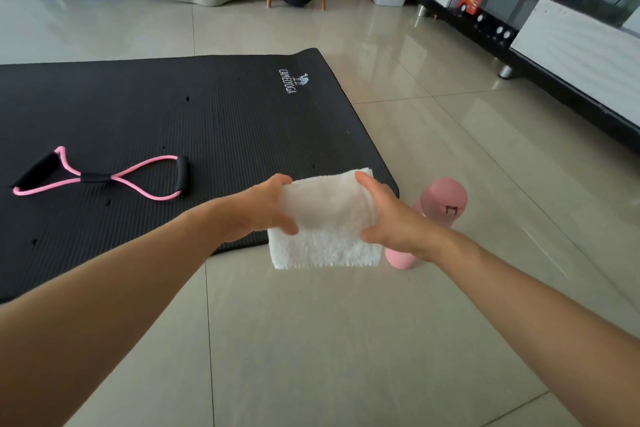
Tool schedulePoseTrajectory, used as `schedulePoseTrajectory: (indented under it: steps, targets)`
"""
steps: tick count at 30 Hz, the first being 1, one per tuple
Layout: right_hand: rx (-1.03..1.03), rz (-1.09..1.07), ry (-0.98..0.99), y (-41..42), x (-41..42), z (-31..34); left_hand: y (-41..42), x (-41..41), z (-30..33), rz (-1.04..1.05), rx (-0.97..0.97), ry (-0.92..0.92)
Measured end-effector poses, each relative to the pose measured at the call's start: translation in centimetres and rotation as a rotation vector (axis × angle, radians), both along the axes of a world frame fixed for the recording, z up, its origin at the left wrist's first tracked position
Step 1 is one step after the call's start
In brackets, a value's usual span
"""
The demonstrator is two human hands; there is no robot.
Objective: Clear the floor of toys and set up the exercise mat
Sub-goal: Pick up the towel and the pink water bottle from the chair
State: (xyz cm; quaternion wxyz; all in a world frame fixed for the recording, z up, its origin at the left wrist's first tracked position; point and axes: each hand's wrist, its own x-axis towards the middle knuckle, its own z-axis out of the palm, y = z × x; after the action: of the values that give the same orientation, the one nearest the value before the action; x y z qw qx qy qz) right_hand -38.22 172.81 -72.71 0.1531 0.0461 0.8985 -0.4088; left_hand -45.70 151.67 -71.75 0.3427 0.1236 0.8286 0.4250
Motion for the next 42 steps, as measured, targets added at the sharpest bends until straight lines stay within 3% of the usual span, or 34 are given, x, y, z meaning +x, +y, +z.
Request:
schedulePoseTrajectory:
  steps: [6, 10, 14, 16, 20, 25, 29, 35, 42]
  targets:
    - [-0.102, -0.085, 0.111, 0.3, 0.0, -0.6, 0.1, -0.2, -1.3, 0.076, 0.025, 0.198]
    - [-0.229, -0.225, 0.079, 0.1, 0.1, -1.6, 0.3, -0.2, -1.8, 0.086, -0.085, 0.248]
    - [-0.012, -0.125, -0.061, -0.3, 0.4, -2.1, 0.7, 0.0, -2.2, 0.040, -0.243, 0.325]
    - [-0.079, -0.181, -0.065, -0.3, 0.7, -2.4, 0.5, -0.4, -2.2, 0.124, -0.103, 0.244]
    - [-0.487, -0.365, -0.145, -0.3, 1.8, -3.7, 0.2, -0.6, -2.9, 0.286, 0.222, -0.159]
    - [-0.822, -0.618, -0.369, -1.4, 4.3, -6.3, 1.4, -0.2, -4.7, 0.173, 0.176, -0.368]
    - [-0.952, -0.723, -0.438, -1.2, 5.6, -7.6, 3.3, -0.1, -6.8, 0.260, 0.159, -0.271]
    - [-0.917, -0.995, -0.388, -0.6, 5.6, -9.2, 7.9, -0.5, -10.7, 0.551, 0.211, -0.216]
    - [-0.872, -1.181, -0.327, 1.1, 5.4, -11.2, 12.5, -0.4, -14.1, 0.547, 0.135, -0.010]
